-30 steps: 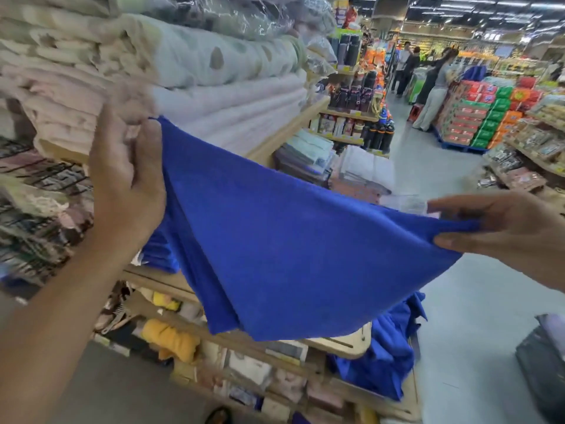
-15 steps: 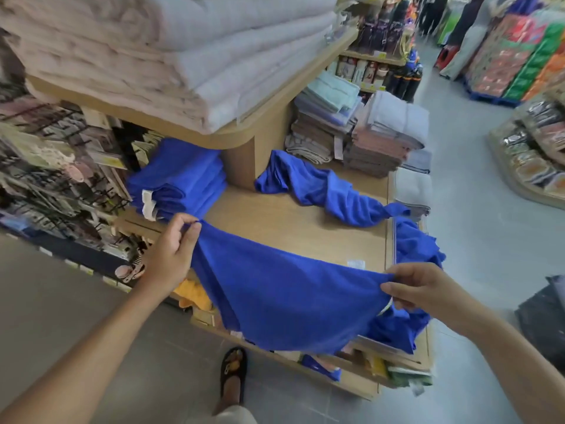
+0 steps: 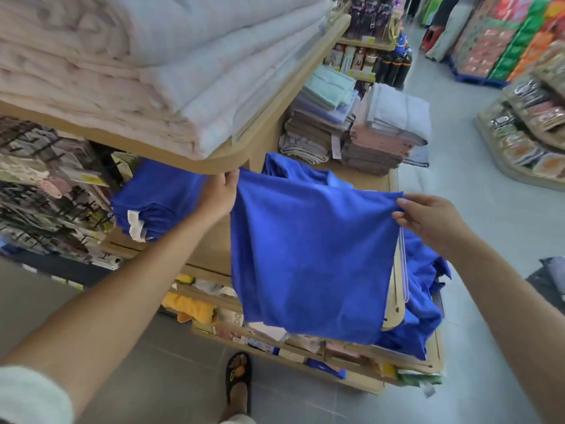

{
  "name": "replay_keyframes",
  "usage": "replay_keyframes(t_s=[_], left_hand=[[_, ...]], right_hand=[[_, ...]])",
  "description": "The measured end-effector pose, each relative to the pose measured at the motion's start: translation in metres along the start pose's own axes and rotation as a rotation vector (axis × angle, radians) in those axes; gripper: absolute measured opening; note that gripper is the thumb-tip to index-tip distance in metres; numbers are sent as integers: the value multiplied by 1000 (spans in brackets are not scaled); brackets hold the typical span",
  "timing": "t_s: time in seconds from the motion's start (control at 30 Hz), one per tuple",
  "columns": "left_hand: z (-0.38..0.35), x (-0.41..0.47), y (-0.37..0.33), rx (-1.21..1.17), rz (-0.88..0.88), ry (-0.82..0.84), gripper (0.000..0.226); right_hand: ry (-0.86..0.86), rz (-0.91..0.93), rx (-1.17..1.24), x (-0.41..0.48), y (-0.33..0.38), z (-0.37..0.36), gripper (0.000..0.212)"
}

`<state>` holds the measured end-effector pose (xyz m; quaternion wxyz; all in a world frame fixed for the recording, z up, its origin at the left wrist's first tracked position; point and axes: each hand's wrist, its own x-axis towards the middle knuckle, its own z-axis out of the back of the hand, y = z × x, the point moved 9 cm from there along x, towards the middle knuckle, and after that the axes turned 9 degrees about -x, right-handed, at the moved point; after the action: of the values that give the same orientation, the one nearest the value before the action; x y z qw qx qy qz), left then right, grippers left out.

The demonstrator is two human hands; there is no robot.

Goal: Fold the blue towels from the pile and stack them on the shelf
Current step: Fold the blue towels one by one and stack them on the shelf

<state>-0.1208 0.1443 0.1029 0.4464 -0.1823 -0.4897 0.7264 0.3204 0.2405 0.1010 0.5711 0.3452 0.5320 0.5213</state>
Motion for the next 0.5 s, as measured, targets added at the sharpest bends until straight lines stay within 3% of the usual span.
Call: replay_keyframes(t_s=[0.13,0.23,0.33,0.5], left_hand=[[-51,35,22,37,108,81,31],[-77,26,43,66,151,181,27],[-62,-12,50,16,64,152,25],[-5,-136,72,-74,-12,26,7]], right_hand=[[-84,-79,47,45,-22,-17,27],[-172,-105,-94,49,-49,-26,46],[-259,135,-444,12,-58,-37,49],[-19,534,-884,-86,-97,-98,41]])
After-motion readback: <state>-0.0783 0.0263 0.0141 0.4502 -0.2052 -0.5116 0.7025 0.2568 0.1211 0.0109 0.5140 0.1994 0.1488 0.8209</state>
